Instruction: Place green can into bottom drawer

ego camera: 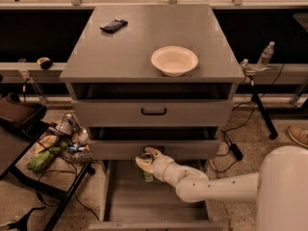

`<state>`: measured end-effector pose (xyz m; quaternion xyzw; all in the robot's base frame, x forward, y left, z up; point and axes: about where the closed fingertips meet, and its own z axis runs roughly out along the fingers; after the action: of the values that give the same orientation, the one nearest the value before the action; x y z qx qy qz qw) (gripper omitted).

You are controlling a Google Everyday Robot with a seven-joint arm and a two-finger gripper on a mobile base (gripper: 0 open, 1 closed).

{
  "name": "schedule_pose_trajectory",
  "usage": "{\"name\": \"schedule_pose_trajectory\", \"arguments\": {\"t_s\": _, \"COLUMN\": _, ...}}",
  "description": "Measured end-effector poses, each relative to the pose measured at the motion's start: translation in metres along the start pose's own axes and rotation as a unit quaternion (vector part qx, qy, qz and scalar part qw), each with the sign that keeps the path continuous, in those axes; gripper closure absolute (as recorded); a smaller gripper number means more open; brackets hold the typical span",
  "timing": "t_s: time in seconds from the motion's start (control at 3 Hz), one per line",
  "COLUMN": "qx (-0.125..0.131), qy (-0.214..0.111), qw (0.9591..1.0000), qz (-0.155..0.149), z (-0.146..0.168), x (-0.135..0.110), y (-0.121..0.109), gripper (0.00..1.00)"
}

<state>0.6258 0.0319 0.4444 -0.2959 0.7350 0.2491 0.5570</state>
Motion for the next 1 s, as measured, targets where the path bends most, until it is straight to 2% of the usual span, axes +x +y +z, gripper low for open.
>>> {"name": "schedule_pose_trajectory", "arguments": {"t_s": 0.33, "qx": -0.024, "qy": -0.024, "qw": 0.9981, "qz": -0.051, "z": -0.022, "x": -0.005, "y": 0.023, "gripper": 1.00}}
{"name": "schedule_pose_trajectory", "arguments": {"t_s": 0.67, "qx": -0.091, "qy": -0.073, "qw": 0.9739, "qz": -0.195, "z": -0.041, "x": -0.041, "y": 0.065, "gripper": 1.00}}
{"name": "schedule_pose_trajectory", "arguments": {"t_s": 1.0, "qx": -0.134, "qy": -0.102, "qw": 0.9530, "qz": -0.252, "z": -0.049, "x": -0.046, "y": 0.086, "gripper": 1.00}}
